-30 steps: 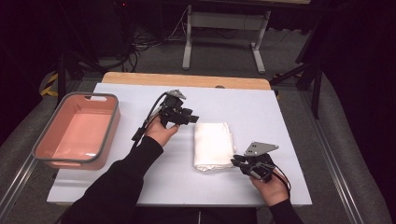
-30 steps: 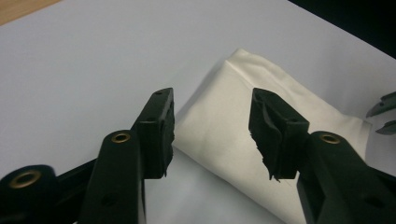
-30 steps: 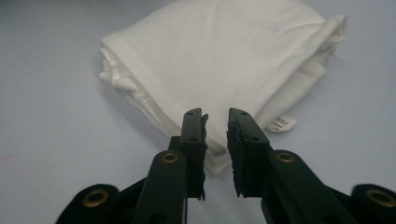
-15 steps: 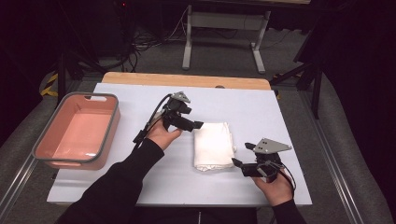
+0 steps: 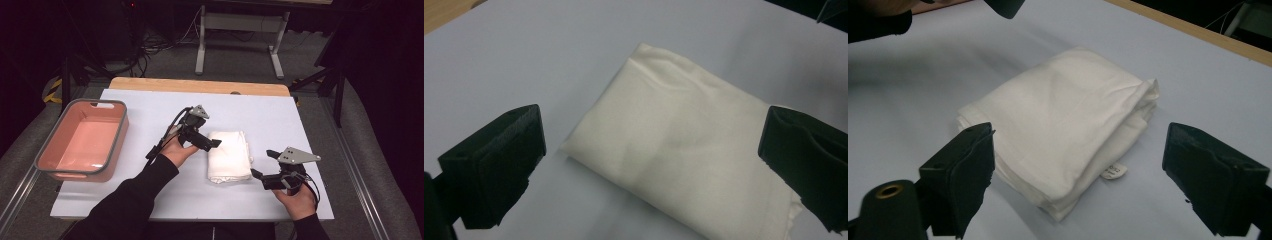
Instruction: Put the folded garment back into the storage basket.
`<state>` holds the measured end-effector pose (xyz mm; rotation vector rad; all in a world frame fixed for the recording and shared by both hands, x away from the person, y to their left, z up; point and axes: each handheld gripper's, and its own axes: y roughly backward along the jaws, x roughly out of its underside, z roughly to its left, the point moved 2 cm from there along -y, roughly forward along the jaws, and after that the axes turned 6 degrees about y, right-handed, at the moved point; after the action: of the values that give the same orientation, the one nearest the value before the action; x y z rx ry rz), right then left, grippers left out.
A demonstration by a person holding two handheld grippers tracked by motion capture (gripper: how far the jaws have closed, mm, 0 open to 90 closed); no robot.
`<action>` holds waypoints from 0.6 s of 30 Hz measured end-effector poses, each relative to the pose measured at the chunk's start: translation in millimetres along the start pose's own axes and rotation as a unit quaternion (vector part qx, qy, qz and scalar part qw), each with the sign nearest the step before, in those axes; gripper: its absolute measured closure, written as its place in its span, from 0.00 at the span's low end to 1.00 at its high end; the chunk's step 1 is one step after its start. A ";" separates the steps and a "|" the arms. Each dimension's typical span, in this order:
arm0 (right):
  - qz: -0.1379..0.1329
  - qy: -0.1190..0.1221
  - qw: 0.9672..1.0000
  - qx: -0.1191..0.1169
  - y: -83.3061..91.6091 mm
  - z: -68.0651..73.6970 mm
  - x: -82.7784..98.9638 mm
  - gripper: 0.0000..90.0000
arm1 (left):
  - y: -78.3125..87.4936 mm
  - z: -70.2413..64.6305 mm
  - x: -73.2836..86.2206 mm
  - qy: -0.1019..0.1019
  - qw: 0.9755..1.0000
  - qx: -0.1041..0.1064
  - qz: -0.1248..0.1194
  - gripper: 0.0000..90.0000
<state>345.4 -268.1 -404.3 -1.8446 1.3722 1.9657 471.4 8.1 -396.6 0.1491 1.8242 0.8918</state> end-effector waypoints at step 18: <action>-0.024 0.014 0.999 -0.016 1.8 5.2 -2.4 0.11 | -41.5 10.0 18.0 0.063 0.995 -0.002 0.074 0.00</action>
<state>341.1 -264.5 -402.1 -1.9088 1.2989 1.9580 484.2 -7.8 -438.2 0.2309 1.9474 1.0284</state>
